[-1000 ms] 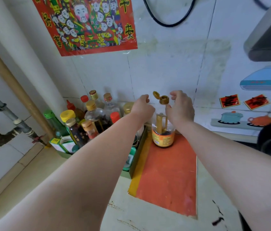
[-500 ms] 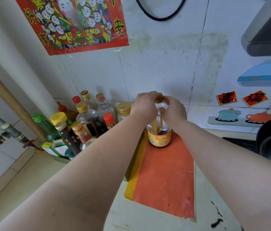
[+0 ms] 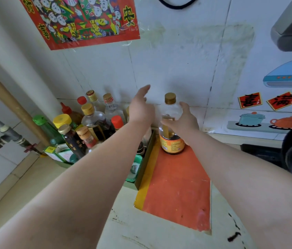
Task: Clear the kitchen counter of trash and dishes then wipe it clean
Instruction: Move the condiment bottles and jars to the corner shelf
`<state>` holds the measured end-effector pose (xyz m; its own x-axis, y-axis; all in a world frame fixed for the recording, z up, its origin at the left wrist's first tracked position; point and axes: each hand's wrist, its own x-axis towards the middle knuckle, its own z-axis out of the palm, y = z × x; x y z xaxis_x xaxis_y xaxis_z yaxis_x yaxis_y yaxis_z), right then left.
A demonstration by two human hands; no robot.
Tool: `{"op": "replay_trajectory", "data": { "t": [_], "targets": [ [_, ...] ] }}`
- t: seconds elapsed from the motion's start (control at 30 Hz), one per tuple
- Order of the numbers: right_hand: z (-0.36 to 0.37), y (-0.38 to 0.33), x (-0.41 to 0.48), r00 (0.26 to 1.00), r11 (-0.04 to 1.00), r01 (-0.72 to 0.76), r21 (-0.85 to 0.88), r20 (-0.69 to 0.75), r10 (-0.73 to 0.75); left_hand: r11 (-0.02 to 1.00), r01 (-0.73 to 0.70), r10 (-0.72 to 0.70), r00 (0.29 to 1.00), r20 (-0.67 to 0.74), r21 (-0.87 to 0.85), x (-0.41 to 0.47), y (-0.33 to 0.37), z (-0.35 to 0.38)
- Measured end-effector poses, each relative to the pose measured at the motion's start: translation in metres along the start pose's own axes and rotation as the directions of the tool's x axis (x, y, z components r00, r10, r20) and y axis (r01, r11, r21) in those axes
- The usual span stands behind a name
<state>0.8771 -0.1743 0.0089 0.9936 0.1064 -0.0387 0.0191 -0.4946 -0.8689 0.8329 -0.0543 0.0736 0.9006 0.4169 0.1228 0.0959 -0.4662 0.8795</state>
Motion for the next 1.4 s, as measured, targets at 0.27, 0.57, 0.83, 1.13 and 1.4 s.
{"op": "replay_trajectory", "data": {
  "t": [0.27,0.57,0.83,1.13,1.4],
  "targets": [
    [0.023,-0.014,0.008,0.999,0.997,-0.016,-0.072,0.037,0.018,0.983,0.139,-0.13,0.988,-0.079,0.122,-0.017,-0.039,-0.046],
    [0.034,-0.014,-0.013,0.997,0.991,-0.061,-0.119,-0.063,0.054,0.987,0.11,-0.094,0.987,-0.129,0.121,-0.036,-0.046,-0.066],
    [0.064,-0.025,-0.078,0.917,0.963,0.256,0.088,-0.337,-0.213,0.983,0.169,-0.16,0.98,-0.117,0.068,-0.074,-0.057,-0.087],
    [0.146,-0.066,-0.177,0.913,0.896,0.397,0.199,0.017,-0.408,0.932,0.361,-0.312,0.78,-0.542,-0.017,-0.163,-0.101,-0.179],
    [0.211,-0.112,-0.297,0.822,0.849,0.447,0.283,0.245,-0.514,0.852,0.523,-0.361,0.614,-0.701,0.02,-0.297,-0.132,-0.278]
  ]
}}
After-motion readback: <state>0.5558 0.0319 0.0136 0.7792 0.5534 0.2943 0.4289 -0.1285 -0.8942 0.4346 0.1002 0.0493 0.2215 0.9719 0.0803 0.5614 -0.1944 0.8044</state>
